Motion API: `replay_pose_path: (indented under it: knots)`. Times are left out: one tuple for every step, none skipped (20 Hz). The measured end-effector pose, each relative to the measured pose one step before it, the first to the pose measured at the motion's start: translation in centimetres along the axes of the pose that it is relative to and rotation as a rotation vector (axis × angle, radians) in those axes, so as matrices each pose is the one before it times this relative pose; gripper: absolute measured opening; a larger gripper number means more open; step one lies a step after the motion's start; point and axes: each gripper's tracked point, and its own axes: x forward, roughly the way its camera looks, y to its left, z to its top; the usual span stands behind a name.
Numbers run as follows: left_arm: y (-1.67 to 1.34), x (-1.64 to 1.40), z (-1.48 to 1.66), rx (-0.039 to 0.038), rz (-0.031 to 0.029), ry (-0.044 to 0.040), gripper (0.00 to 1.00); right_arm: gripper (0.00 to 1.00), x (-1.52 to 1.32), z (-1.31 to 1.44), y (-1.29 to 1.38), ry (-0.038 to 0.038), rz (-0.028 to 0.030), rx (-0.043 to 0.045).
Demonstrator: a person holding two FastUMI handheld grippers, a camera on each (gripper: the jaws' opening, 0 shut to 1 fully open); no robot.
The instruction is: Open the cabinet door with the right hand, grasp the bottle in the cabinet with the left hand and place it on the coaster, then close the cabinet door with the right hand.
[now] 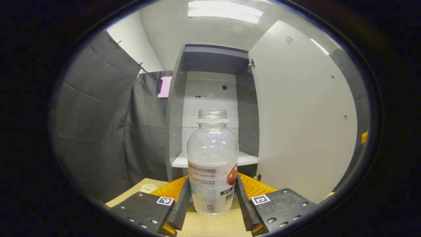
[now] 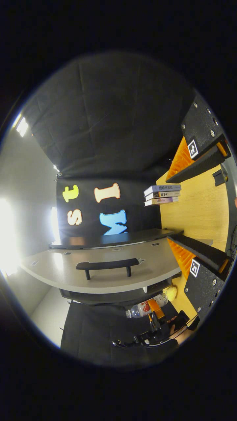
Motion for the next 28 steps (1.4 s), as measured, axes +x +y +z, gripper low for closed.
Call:
replay_pose_path:
  knots:
    - [0.032,-0.551,-0.45,0.00103,-0.00027,0.0011,0.69,0.95,-0.095,-0.173,0.064,0.00093,0.00573,0.00409]
    - [0.173,-0.665,-0.622,0.00018,0.00238,0.00194,0.65,0.94,0.083,-0.181,0.038,0.00026,0.00432,0.00239]
    - [0.182,-0.611,-0.609,-0.00245,0.00311,0.00197,0.65,0.95,-0.058,-0.109,0.039,0.00243,0.00354,-0.00006]
    - [0.041,-0.584,-0.575,-0.00615,0.00287,0.00394,0.65,0.94,0.011,-0.305,0.131,0.00402,0.00351,-0.00203]
    - [0.194,-0.587,-0.767,-0.00684,0.00344,0.00862,0.65,0.94,0.11,-0.197,0.039,0.00411,0.00276,-0.00422]
    - [0.128,-0.456,-0.959,-0.00563,0.00228,0.00769,0.69,0.95,-0.053,-0.101,0.045,0.00195,0.00203,-0.00498]
    - [0.312,-0.379,-0.893,-0.00217,0.00699,0.00955,0.69,0.95,0.039,-0.043,0.194,0.0007,0.00366,-0.00529]
    - [0.234,-0.42,-0.761,0.00054,0.00545,0.00767,0.69,0.95,0.0,-0.074,0.128,0.00119,0.00377,-0.00586]
    - [0.182,-0.379,-0.74,-0.00223,0.00403,0.0062,0.69,0.95,0.017,-0.239,0.116,0.00411,0.0046,-0.00533]
    - [0.129,-0.447,-0.818,-0.00132,0.00034,0.00395,0.74,0.95,0.093,-0.275,0.206,0.00344,0.00438,-0.00419]
    - [-0.044,-0.536,-0.66,-0.00065,-0.00234,0.00069,0.74,0.95,0.17,-0.233,0.093,0.0008,0.00444,-0.00246]
    - [-0.14,-0.486,-0.757,0.00111,-0.00436,0.00462,0.7,0.95,0.041,-0.216,0.191,0.00218,0.00327,-0.0003]
    - [-0.107,-0.403,-1.092,0.00537,-0.00235,0.00804,0.69,0.95,0.264,-0.389,0.233,0.0034,0.00634,0.00024]
    - [-0.007,-0.408,-1.065,0.00663,0.002,0.00803,0.74,0.95,0.136,-0.358,0.279,0.00652,0.0098,-0.00509]
    - [-0.118,-0.499,-0.993,0.00345,-0.0011,0.00746,0.74,0.94,0.16,-0.344,0.167,0.01128,0.00615,-0.01103]
    - [0.073,-0.324,-1.172,0.00133,0.00068,0.01029,0.7,0.95,0.217,-0.465,-0.097,0.00963,0.00094,-0.01466]
    - [-0.064,-0.429,-1.094,-0.00523,-0.00028,0.01092,0.7,0.95,0.166,-0.258,-0.105,0.00673,-0.00244,-0.01465]
    - [0.04,-0.337,-1.191,-0.00918,0.00127,0.01127,0.74,0.95,0.065,-0.184,-0.071,0.00415,-0.00102,-0.0092]
    - [0.117,-0.14,-0.7,-0.00984,0.00311,0.00839,0.74,0.95,0.171,-0.196,0.196,0.00422,0.00247,-0.00418]
    - [0.294,-0.51,-1.001,-0.00914,0.00461,0.01072,0.69,0.95,0.166,-0.223,0.234,0.0095,0.00817,-0.00272]
    - [0.2,-0.21,-0.77,-0.00706,0.00103,0.00708,0.7,0.95,0.076,-0.101,0.107,0.00536,0.00717,-0.00358]
    - [0.401,-0.288,-1.024,-0.00663,0.00579,0.00828,0.7,0.95,0.138,0.022,-0.034,0.00368,0.00307,-0.00607]
    - [0.311,-0.101,-0.783,-0.00586,0.00273,0.00764,0.7,0.95,0.224,-0.083,-0.143,0.00477,-0.00199,-0.00898]
    - [0.22,0.048,-0.683,-0.00452,0.00632,0.00755,0.7,0.95,0.002,-0.053,-0.136,0.00264,-0.00428,-0.01003]
    - [0.329,-0.06,-0.68,-0.00621,0.00372,0.0063,0.7,0.95,0.039,-0.111,-0.056,0.0048,-0.00299,-0.009]
    - [0.178,-0.138,-0.645,-0.00365,0.00575,0.00864,0.74,0.95,0.209,-0.188,0.002,0.00357,-0.0004,-0.00488]
    - [0.191,0.153,-0.616,-0.00201,0.00323,0.01218,0.74,0.95,0.226,-0.154,0.178,0.00322,0.00239,-0.00137]
    - [0.026,-0.033,-0.641,-0.0002,0.00363,0.00847,0.74,0.95,0.08,-0.195,0.114,0.00501,0.0019,-0.00036]
